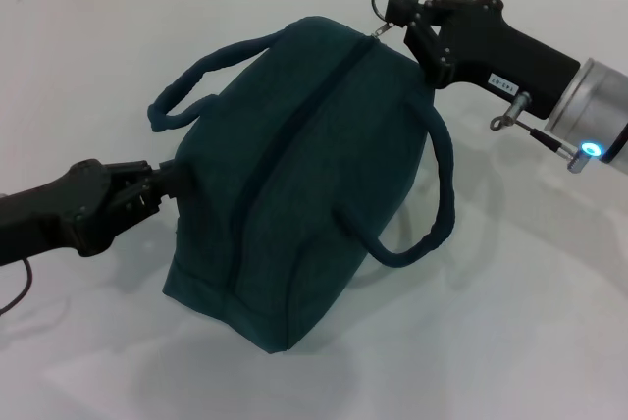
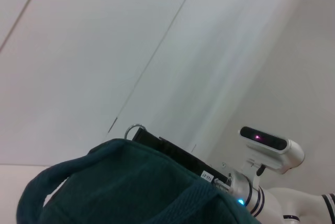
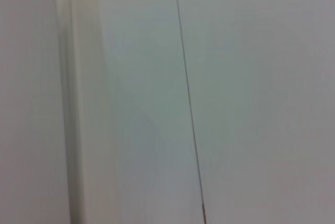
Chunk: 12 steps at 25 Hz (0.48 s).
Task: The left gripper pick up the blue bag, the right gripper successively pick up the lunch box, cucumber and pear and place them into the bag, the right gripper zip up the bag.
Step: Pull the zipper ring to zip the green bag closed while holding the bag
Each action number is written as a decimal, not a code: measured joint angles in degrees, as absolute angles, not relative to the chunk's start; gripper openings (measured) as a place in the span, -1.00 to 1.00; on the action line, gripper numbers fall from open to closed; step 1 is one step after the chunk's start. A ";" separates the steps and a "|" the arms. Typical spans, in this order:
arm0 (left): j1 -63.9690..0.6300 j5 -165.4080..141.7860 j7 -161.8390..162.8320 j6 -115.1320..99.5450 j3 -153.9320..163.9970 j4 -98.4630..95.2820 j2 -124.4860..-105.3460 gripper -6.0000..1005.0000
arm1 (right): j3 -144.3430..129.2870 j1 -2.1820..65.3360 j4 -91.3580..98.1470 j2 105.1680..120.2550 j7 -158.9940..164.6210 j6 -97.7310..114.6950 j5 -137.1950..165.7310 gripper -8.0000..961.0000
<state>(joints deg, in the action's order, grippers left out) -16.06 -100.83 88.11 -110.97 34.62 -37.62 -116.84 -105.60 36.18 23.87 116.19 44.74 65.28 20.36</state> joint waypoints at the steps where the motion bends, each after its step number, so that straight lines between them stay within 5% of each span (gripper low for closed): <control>1: -16.03 -100.83 88.09 -110.92 34.35 -37.62 -116.88 -0.89 | -105.69 36.15 23.86 116.19 44.74 65.10 20.26 -0.97; 12: -16.56 -100.87 89.19 -110.93 31.29 -36.97 -117.80 -0.82 | -105.99 35.89 23.81 116.18 44.82 65.36 20.22 -0.97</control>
